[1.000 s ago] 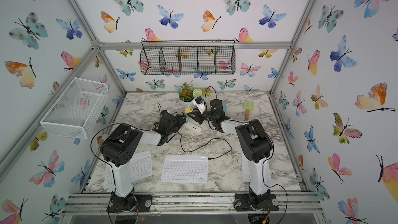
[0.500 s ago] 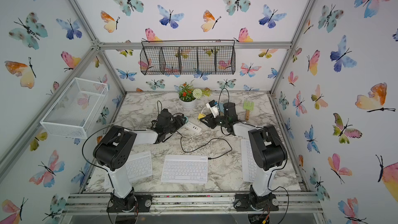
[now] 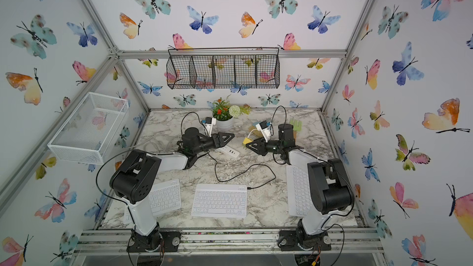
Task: Unplug the wireless keyboard
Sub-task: Remove the power cord from the plug.
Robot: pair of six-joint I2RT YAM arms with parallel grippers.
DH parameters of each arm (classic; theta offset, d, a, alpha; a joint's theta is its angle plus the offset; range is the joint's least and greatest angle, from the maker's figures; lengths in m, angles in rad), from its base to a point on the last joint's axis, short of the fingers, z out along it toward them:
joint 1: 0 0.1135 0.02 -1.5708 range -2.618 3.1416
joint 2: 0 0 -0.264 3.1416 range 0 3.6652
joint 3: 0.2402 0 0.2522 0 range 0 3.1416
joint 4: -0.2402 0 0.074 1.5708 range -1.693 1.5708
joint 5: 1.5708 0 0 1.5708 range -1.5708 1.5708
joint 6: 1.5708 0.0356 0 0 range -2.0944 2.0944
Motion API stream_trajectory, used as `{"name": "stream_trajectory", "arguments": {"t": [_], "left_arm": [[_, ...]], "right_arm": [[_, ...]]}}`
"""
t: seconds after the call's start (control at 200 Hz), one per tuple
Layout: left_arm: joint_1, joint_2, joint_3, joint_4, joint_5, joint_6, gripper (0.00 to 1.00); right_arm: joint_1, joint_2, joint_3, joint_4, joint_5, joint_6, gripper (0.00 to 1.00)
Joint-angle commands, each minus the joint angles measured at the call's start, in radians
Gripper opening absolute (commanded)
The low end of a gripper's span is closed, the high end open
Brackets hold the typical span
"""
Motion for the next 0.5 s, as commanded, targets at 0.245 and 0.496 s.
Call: {"name": "stream_trajectory", "arguments": {"t": [0.245,0.496], "left_arm": [[-0.07,0.057,0.036,0.2,0.145,0.002,0.79],[-0.095,0.077,0.082,0.143,0.122,0.014,0.77]], "right_arm": [[-0.005,-0.011,-0.038,0.172,-0.164,0.183,0.22],[0.013,0.013,-0.047,0.27,-0.197,0.25,0.22]]}}
